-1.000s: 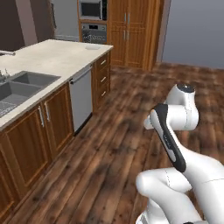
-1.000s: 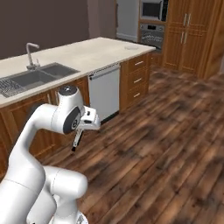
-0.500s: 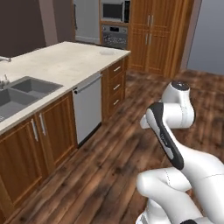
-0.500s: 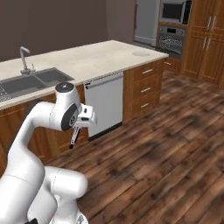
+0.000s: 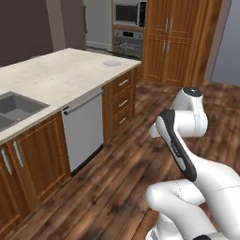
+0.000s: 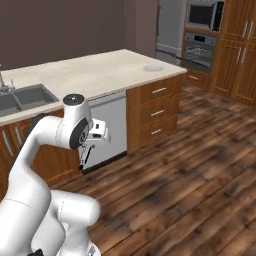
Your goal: Pick up the tongs from the counter and place them near the plate next to the oven.
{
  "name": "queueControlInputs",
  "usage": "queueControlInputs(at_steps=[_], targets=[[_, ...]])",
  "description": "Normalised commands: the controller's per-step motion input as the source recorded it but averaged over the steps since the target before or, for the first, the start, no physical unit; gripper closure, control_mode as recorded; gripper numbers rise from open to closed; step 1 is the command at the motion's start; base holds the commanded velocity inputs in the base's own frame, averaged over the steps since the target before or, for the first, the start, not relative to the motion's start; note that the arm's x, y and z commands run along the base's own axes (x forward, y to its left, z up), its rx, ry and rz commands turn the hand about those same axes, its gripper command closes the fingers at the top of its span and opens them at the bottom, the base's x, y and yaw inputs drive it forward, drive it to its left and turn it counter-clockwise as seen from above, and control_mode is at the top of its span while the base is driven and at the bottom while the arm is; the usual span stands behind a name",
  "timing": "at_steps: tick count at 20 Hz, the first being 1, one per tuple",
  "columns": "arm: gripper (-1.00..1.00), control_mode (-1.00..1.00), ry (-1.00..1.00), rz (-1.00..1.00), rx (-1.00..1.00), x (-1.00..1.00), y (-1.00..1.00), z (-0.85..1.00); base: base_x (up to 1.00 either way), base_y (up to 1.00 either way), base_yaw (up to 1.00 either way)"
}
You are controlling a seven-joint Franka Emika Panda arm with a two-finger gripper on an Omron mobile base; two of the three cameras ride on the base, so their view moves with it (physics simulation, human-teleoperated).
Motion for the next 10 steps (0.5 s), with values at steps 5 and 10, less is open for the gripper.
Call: queueControlInputs(at_steps=[5, 10], targets=[[1.00, 1.00, 0.00, 0.00, 0.00, 0.00, 0.00, 0.00, 1.00, -0.66, 0.20], [1.00, 1.00, 0.00, 0.00, 0.00, 0.00, 0.00, 0.00, 1.00, -0.57, 0.22]])
